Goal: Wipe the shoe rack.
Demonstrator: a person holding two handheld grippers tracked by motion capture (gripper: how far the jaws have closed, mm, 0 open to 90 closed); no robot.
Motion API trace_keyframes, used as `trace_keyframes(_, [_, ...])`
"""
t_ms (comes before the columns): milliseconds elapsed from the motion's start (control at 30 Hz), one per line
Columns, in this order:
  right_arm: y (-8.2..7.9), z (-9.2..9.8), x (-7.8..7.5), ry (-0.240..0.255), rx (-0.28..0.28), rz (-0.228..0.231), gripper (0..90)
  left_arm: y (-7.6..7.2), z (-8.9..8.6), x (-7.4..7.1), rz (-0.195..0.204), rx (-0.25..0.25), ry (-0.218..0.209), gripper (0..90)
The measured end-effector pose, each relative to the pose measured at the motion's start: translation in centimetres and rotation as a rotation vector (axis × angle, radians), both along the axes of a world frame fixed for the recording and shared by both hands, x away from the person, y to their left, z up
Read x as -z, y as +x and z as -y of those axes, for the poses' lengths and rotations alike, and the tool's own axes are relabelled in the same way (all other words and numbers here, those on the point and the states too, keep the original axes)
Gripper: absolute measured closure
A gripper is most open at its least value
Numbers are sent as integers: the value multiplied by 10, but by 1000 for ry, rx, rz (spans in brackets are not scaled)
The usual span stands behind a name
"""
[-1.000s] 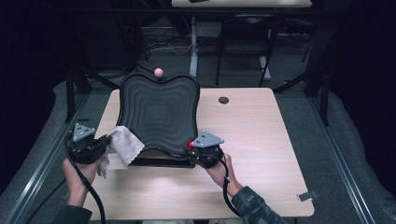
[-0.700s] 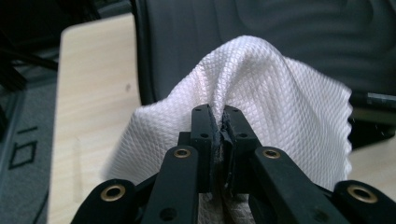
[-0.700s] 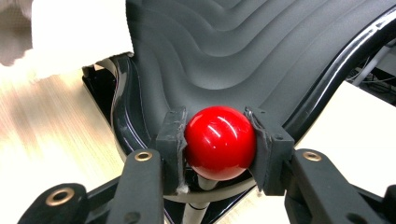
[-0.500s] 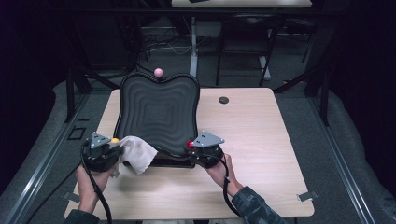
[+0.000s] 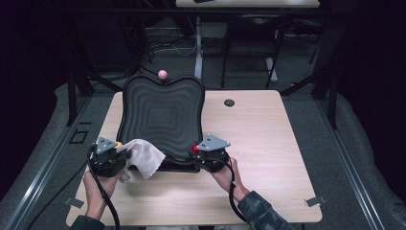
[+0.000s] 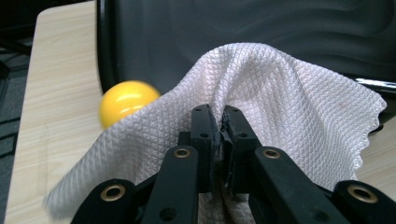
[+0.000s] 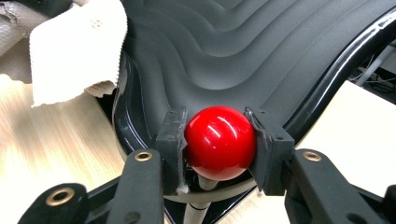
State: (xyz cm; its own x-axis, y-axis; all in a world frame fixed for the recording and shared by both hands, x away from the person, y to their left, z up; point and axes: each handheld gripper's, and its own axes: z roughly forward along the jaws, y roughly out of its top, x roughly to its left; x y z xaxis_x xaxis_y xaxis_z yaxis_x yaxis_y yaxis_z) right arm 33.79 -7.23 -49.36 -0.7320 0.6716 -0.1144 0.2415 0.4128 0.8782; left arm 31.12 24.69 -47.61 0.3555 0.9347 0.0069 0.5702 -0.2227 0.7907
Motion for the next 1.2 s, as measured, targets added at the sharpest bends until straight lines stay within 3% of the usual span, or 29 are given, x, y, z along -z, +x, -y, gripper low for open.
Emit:
trace_keyframes(733, [0, 0, 0, 3, -1, 0, 603, 17, 50, 2, 14, 108, -10, 837])
trace_keyframes(900, [0, 0, 0, 7, -2, 0, 603, 18, 56, 2, 18, 118, -13, 837])
trace_keyframes(1000, [0, 0, 0, 8, -2, -1, 603, 18, 62, 2, 11, 141, -28, 837])
trace_keyframes(1200, [0, 0, 0, 5, 0, -2, 603, 16, 78, 2, 13, 186, -16, 837])
